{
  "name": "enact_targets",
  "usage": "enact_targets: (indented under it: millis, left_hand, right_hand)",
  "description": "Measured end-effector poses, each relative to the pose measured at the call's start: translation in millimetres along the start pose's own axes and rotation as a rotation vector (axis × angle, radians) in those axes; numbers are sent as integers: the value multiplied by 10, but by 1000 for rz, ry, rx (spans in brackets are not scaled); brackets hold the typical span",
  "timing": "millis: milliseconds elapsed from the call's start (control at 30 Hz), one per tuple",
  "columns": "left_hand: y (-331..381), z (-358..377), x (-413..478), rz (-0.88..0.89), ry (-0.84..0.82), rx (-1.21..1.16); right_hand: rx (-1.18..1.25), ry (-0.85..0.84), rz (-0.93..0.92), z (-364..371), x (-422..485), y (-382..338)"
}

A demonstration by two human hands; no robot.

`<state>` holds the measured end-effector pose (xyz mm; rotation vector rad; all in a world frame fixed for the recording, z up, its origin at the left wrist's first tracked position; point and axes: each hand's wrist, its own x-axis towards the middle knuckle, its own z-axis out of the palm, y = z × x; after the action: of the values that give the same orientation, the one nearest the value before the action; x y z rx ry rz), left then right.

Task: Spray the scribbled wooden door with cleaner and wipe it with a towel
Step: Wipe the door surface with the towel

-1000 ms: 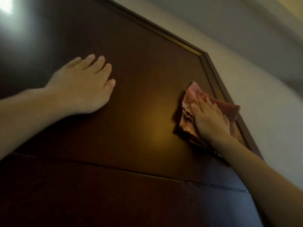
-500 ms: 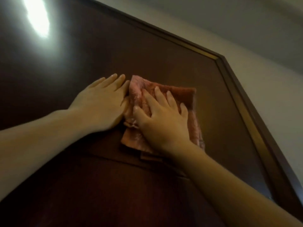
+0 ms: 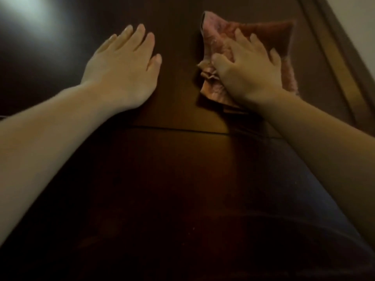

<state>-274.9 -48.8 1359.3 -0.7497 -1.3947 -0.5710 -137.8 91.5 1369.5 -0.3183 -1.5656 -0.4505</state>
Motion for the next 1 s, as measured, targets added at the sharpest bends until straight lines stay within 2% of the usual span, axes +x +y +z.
enact_targets:
  millis: [167, 367, 533, 600, 733, 800, 900, 1000]
  left_hand:
    - [59, 6, -202, -3, -3, -10]
    - [117, -23, -484, 22, -10, -18]
    - [109, -85, -681, 68, -24, -51]
    - [110, -97, -714, 73, -59, -54]
    - [165, -74, -791, 51, -58, -47]
    - [168, -94, -850, 41, -69, -61]
    - [182, -97, -967, 65, -77, -73]
    - [199, -116, -1035, 71, -39, -90]
  right_hand:
    - [-18, -3, 35, 54, -449, -128]
    - [-27, -7, 177, 116, -843, -377]
    - [-38, -82, 22, -63, -854, -112]
    - [-44, -113, 16, -121, -813, 57]
    - [-30, -60, 238, -41, -816, -88]
    - [-46, -58, 290, 25, -939, -308]
    - [-77, -54, 109, 64, -1214, -445]
    - [-73, -117, -45, -25, -1235, -280]
